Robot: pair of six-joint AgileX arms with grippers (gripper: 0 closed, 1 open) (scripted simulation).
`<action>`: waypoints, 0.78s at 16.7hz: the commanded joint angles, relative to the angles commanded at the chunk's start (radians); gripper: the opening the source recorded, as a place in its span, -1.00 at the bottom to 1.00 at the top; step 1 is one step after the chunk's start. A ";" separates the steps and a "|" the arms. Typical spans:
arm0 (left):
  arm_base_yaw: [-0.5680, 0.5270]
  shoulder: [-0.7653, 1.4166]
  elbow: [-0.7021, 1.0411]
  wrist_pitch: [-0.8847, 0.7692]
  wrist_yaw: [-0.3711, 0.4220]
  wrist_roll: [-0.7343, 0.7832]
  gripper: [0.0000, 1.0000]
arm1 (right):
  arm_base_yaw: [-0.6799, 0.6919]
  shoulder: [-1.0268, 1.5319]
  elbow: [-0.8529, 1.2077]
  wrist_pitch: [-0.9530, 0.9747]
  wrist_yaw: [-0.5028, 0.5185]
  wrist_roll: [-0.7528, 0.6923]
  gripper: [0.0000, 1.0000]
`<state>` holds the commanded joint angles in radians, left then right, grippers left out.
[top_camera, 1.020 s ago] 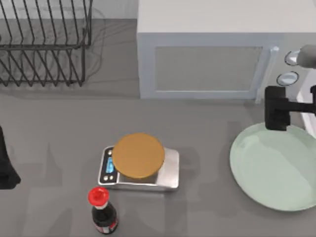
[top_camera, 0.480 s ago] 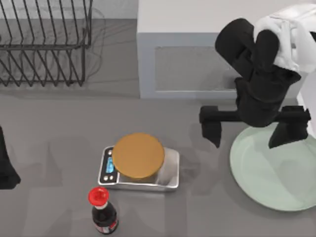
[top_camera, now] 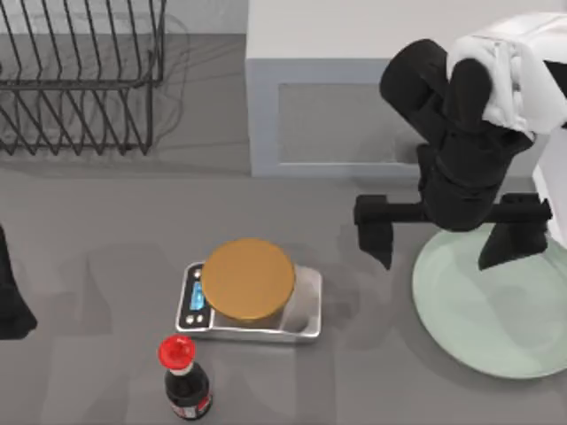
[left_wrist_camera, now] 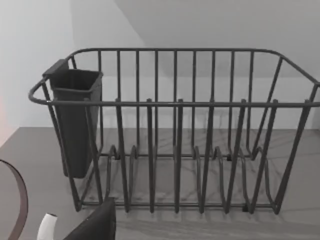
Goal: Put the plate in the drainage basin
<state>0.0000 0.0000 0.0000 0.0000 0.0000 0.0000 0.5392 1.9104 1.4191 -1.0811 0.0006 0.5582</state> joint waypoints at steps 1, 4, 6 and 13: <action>0.000 0.000 0.000 0.000 0.000 0.000 1.00 | 0.000 0.011 -0.015 0.024 0.000 0.000 1.00; 0.000 0.000 0.000 0.000 0.000 0.000 1.00 | 0.003 0.060 -0.082 0.148 0.001 0.002 1.00; 0.000 0.000 0.000 0.000 0.000 0.000 1.00 | 0.004 0.099 -0.133 0.249 0.001 0.003 1.00; 0.000 0.000 0.000 0.000 0.000 0.000 1.00 | 0.007 0.152 -0.199 0.352 0.001 0.006 1.00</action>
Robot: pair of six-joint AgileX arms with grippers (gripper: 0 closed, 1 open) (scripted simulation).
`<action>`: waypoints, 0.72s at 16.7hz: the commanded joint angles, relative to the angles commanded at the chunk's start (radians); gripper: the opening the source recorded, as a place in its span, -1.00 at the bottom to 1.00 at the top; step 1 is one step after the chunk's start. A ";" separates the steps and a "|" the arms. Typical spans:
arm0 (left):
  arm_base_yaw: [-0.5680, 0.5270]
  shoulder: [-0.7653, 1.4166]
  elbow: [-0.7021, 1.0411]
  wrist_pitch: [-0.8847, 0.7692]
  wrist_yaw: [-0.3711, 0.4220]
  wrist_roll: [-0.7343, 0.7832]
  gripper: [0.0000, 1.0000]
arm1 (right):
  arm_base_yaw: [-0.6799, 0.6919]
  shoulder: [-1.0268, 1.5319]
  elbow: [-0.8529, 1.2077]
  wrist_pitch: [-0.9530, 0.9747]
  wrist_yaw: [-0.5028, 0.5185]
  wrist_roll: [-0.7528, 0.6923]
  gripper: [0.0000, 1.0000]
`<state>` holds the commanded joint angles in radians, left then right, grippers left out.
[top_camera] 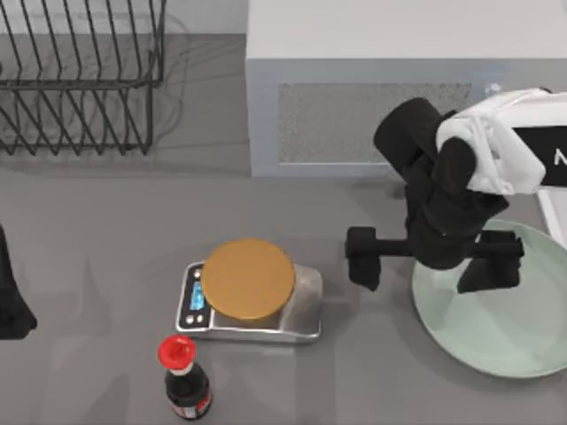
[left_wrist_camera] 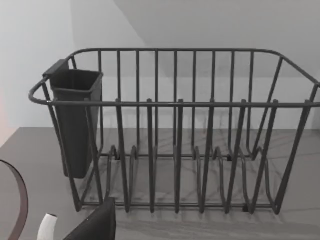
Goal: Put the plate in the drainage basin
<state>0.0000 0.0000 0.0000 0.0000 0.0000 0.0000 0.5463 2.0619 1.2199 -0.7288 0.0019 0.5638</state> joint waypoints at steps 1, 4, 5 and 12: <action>0.000 0.000 0.000 0.000 0.000 0.000 1.00 | 0.000 0.000 0.000 0.000 0.000 0.000 1.00; 0.000 0.000 0.000 0.000 0.000 0.000 1.00 | 0.000 0.000 0.000 0.000 0.000 0.000 0.55; 0.000 0.000 0.000 0.000 0.000 0.000 1.00 | 0.000 0.000 0.000 0.000 0.000 0.000 0.40; 0.000 0.000 0.000 0.000 0.000 0.000 1.00 | 0.000 0.000 0.000 0.000 0.000 0.000 -0.66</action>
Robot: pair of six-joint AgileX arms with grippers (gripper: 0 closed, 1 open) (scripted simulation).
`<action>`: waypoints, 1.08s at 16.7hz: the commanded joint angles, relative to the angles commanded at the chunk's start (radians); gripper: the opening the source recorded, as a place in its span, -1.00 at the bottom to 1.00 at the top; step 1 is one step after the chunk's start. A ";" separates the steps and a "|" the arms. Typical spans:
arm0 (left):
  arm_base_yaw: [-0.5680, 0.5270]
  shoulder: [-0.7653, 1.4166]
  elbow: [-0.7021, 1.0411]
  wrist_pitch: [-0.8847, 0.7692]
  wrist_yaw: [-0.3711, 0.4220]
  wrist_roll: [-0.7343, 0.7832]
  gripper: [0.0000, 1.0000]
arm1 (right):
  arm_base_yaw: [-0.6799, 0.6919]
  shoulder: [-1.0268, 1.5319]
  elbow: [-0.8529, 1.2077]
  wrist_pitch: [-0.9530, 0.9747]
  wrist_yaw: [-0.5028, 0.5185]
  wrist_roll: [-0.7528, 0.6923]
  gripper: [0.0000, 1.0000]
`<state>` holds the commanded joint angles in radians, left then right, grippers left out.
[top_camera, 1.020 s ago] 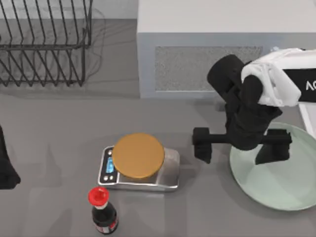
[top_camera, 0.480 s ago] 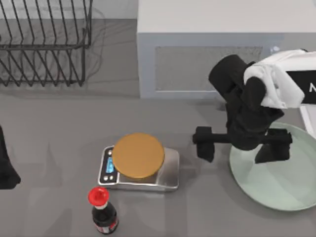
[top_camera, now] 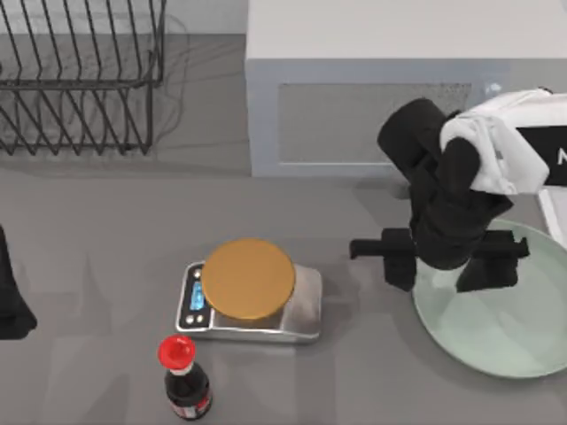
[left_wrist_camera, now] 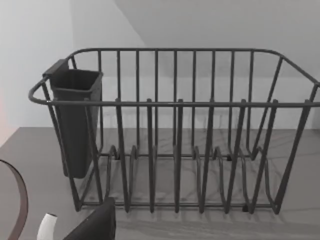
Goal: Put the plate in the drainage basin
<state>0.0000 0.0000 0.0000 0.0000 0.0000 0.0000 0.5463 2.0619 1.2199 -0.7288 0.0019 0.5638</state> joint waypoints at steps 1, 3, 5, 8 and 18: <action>0.000 0.000 0.000 0.000 0.000 0.000 1.00 | 0.000 0.000 0.000 0.000 0.000 0.000 -0.81; 0.000 0.000 0.000 0.000 0.000 0.000 1.00 | 0.000 0.000 0.000 0.000 0.000 0.000 -1.00; 0.000 0.000 0.000 0.000 0.000 0.000 1.00 | 0.000 0.000 0.000 0.000 0.000 0.000 -1.00; 0.000 0.000 0.000 0.000 0.000 0.000 1.00 | 0.000 0.000 0.000 0.000 0.000 0.000 -1.00; 0.000 0.000 0.000 0.000 0.000 0.000 1.00 | -0.009 -0.013 0.181 -0.224 0.020 -0.076 -1.00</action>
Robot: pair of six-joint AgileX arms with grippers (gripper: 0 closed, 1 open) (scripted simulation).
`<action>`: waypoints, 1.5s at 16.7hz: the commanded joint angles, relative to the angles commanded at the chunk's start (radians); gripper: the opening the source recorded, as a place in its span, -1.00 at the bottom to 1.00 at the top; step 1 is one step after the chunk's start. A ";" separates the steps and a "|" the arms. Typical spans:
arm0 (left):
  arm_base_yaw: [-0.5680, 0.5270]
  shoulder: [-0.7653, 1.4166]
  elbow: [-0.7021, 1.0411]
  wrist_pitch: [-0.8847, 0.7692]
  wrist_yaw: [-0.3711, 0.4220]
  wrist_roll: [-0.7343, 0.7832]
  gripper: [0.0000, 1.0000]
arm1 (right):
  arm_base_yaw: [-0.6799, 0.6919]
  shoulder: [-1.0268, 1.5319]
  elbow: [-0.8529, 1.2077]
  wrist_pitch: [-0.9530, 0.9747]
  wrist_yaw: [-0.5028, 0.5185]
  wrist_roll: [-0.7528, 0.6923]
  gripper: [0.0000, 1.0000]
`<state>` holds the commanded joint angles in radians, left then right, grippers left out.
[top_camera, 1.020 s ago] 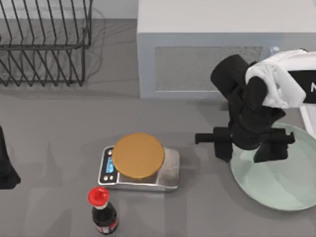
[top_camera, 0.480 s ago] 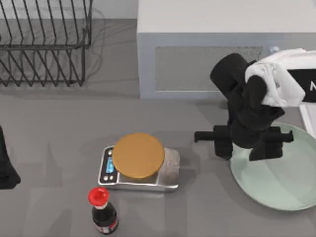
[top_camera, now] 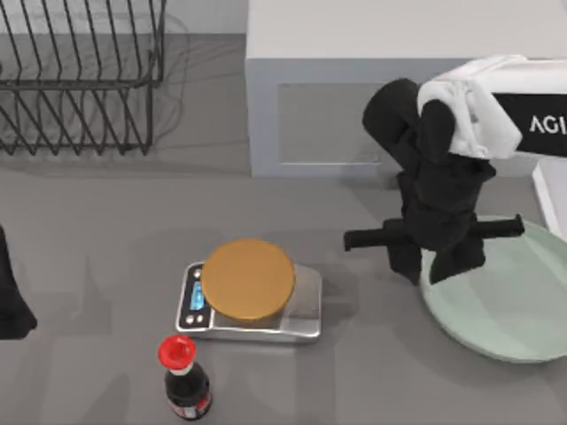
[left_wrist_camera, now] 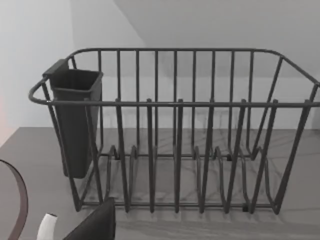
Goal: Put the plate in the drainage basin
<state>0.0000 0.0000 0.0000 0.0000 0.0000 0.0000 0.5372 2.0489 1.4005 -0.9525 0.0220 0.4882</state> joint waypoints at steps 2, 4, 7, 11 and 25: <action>0.000 0.000 0.000 0.000 0.000 0.000 1.00 | 0.010 0.030 0.131 -0.151 -0.002 -0.019 -1.00; 0.000 0.000 0.000 0.000 0.000 0.000 1.00 | 0.019 0.045 0.301 -0.335 -0.006 -0.026 -1.00; 0.000 0.000 0.000 0.000 0.000 0.000 1.00 | 0.008 0.032 0.578 -0.573 -0.007 -0.015 -1.00; 0.000 0.000 0.000 0.000 0.000 0.000 1.00 | -0.017 -0.026 0.814 -0.766 -0.003 0.032 -1.00; 0.000 0.000 0.000 0.000 0.000 0.000 1.00 | -0.134 -0.015 1.095 -0.837 0.036 -0.038 -1.00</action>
<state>0.0000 0.0000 0.0000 0.0000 0.0000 0.0000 0.4030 2.0341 2.4956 -1.7895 0.0581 0.4501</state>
